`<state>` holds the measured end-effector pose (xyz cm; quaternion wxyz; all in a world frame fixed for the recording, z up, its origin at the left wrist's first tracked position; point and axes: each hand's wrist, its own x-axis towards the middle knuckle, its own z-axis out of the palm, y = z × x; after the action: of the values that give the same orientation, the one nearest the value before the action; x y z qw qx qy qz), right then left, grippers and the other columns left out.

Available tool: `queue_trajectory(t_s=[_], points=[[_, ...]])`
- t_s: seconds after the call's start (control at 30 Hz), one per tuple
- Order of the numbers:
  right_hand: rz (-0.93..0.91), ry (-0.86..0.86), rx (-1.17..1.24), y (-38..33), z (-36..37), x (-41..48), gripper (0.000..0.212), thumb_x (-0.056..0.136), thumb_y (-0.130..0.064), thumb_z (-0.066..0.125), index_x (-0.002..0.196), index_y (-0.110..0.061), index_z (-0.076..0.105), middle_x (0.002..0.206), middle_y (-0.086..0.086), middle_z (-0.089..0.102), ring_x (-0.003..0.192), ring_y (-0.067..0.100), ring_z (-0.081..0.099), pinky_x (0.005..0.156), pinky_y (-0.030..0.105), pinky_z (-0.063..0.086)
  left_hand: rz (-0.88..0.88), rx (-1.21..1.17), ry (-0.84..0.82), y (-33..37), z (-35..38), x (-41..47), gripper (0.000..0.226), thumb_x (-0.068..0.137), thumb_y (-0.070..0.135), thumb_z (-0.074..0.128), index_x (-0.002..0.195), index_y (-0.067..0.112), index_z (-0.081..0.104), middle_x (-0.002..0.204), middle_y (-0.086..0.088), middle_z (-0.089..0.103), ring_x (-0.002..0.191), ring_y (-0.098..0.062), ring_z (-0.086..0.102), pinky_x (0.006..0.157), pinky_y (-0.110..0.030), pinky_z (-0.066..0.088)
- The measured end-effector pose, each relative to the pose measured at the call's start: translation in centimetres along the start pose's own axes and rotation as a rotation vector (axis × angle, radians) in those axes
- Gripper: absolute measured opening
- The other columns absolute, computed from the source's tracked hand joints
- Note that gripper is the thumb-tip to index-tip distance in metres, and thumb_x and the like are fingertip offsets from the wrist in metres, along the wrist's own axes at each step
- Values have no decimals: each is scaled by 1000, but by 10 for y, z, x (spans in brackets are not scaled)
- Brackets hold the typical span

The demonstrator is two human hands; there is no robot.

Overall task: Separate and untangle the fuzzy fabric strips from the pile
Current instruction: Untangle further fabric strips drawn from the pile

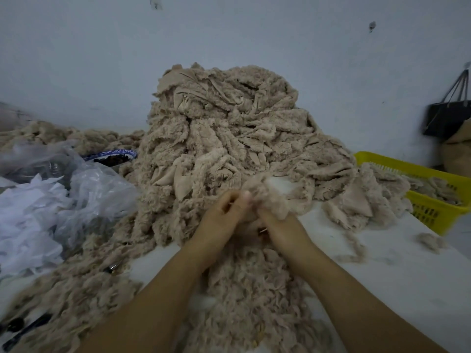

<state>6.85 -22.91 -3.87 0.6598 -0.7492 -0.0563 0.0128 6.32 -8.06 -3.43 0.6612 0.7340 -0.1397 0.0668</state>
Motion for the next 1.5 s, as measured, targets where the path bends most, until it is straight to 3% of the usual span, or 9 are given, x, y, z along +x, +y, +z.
queue_trajectory(t_s=[0.17, 0.37, 0.5, 0.7, 0.87, 0.97, 1.13, 1.33, 1.5], points=[[87, 261, 560, -10, -24, 8, 25, 97, -36, 59, 94, -14, 71, 74, 0, 70, 57, 8, 66, 58, 25, 54, -23, 522, 55, -20, -15, 9, 28, 98, 21, 57, 71, 28, 55, 57, 13, 56, 54, 0, 52, 46, -8, 35], [129, 483, 922, -17, -52, 15, 23, 102, -35, 50, 92, -19, 63, 85, 0, 63, 68, 11, 58, 48, 21, 49, -168, 548, 422, -35, -55, 16, 17, 100, 23, 51, 85, 25, 60, 79, 7, 63, 68, -11, 60, 58, -27, 47], [129, 392, 784, -11, -53, 15, 27, 102, -36, 49, 93, -16, 65, 80, 0, 67, 63, 10, 60, 53, 23, 50, -132, 501, 577, -34, -61, 16, 22, 101, 30, 48, 90, 20, 64, 90, -2, 65, 82, -24, 61, 65, -30, 46], [35, 25, 680, -15, -26, 3, 27, 100, -28, 54, 108, -6, 67, 93, 8, 76, 74, 16, 72, 56, 26, 56, 279, 561, 192, 0, -9, 3, 46, 93, 62, 41, 118, 30, 64, 110, 25, 57, 110, 5, 51, 87, -10, 41], [-49, -94, 441, -18, -18, -8, 25, 91, -34, 66, 100, -12, 74, 88, 2, 76, 72, 8, 72, 51, 17, 50, 88, 308, -15, 3, 10, -5, 46, 86, 67, 52, 93, 22, 61, 77, 21, 59, 70, 7, 56, 64, -12, 44], [-59, -60, 284, -17, -18, -7, 22, 91, -35, 65, 83, -19, 78, 79, 2, 75, 68, 10, 71, 51, 18, 50, 63, 124, -24, 4, 10, -6, 53, 84, 65, 61, 109, 19, 66, 93, 13, 71, 87, -3, 67, 78, -24, 56], [-158, -189, 184, -10, -14, -8, 20, 96, -27, 62, 113, -22, 71, 106, -2, 76, 100, 17, 71, 74, 22, 56, 45, -8, 42, 7, 8, -1, 6, 89, 45, 68, 85, 41, 67, 84, 17, 71, 76, 2, 66, 63, -12, 50], [-43, -222, 94, -7, -10, -8, 29, 91, -56, 56, 81, -34, 71, 66, -16, 67, 56, -4, 60, 52, 11, 44, -134, -388, 219, 3, 6, 4, 27, 103, 31, 51, 101, 17, 73, 100, -3, 77, 92, -16, 74, 71, -23, 57], [60, -195, 201, -1, -11, 0, 63, 90, -67, 50, 119, -14, 70, 105, -4, 74, 94, 8, 67, 84, 28, 53, -356, -435, 171, 8, 4, 4, 59, 90, 61, 50, 104, 10, 76, 99, -7, 76, 74, -21, 70, 64, -28, 53]])
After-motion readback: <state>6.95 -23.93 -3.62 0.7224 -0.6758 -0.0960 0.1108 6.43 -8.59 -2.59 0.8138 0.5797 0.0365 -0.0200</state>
